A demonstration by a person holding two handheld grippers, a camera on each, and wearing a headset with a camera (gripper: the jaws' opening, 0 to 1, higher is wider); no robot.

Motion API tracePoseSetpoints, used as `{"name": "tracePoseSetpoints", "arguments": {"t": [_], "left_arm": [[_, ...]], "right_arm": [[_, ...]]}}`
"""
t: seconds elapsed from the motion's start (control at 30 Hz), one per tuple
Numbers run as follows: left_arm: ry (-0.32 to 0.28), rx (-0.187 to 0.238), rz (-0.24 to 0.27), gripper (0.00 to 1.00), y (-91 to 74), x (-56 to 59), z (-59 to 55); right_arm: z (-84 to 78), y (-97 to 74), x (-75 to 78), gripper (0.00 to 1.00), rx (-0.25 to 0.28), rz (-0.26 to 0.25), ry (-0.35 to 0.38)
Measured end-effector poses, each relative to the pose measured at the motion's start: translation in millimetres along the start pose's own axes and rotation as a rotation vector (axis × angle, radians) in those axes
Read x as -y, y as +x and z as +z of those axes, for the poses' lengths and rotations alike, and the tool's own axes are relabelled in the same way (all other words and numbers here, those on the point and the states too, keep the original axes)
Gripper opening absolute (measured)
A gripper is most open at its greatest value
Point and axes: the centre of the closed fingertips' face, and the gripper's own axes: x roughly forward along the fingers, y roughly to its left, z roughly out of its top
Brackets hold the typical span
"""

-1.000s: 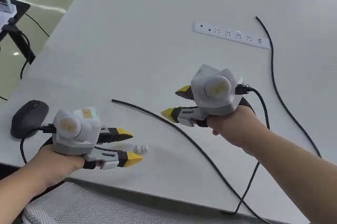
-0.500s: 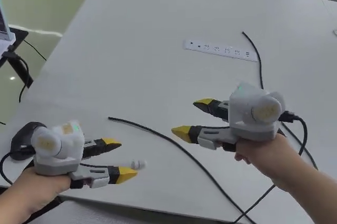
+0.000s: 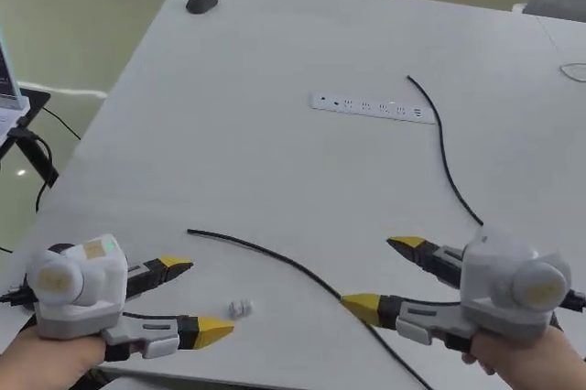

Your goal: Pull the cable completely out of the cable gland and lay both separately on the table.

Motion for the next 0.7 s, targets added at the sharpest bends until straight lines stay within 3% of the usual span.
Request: {"name": "tracePoseSetpoints", "arguments": {"t": [0.13,0.4,0.7], "left_arm": [[-0.011,0.013,0.0,0.73,-6.3,1.7,2.6],[-0.025,-0.024,0.025,0.78,-14.9,-0.5,-12.2],[-0.039,-0.069,0.056,0.87,-23.5,-3.8,-23.6]], "right_arm": [[-16.5,-9.6,-2.6,0.74,-0.002,-0.01,0.035],[-60.1,-18.2,-12.8,0.81,-0.067,-0.01,0.099],[-80.4,-18.6,-18.2,0.97,-0.104,0.007,0.145]]}}
